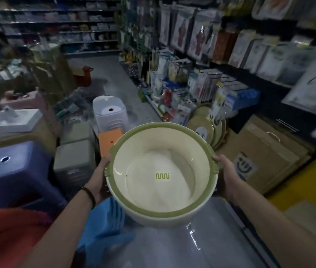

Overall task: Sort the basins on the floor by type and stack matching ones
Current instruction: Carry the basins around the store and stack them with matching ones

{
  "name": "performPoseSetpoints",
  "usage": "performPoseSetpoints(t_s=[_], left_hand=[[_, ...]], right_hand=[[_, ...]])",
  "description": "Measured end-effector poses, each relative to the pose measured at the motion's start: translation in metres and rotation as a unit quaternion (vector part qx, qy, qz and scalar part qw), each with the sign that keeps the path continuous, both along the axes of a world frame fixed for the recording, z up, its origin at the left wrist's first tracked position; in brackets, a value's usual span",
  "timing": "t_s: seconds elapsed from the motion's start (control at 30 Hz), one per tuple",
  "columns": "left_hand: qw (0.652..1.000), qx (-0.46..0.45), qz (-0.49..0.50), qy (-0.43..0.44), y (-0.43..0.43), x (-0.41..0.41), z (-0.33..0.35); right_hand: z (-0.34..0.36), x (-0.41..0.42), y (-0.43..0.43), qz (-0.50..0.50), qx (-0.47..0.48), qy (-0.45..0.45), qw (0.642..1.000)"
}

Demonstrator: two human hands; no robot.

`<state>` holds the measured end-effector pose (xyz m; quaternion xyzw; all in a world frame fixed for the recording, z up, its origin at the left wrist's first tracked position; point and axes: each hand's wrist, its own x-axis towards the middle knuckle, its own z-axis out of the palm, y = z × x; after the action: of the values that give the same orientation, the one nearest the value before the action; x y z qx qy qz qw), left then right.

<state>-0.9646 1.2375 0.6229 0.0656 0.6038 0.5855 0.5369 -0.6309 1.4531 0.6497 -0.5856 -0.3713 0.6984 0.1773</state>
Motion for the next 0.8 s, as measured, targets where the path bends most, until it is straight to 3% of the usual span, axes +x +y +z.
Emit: performPoseSetpoints(t_s=[0.17,0.33,0.8], left_hand=[[0.999,0.036,-0.001,-0.001,0.139,-0.041,-0.001],[0.999,0.004,0.033,0.001,0.267,-0.082,-0.01],[0.991,0.013,0.129,-0.019,0.543,-0.268,-0.029]], right_hand=[[-0.013,-0.041,0.129,-0.042,-0.007,0.027,0.999],[-0.029,-0.097,0.28,-0.039,-0.02,0.056,0.997],[-0.025,-0.325,0.617,0.073,-0.048,0.086,0.992]])
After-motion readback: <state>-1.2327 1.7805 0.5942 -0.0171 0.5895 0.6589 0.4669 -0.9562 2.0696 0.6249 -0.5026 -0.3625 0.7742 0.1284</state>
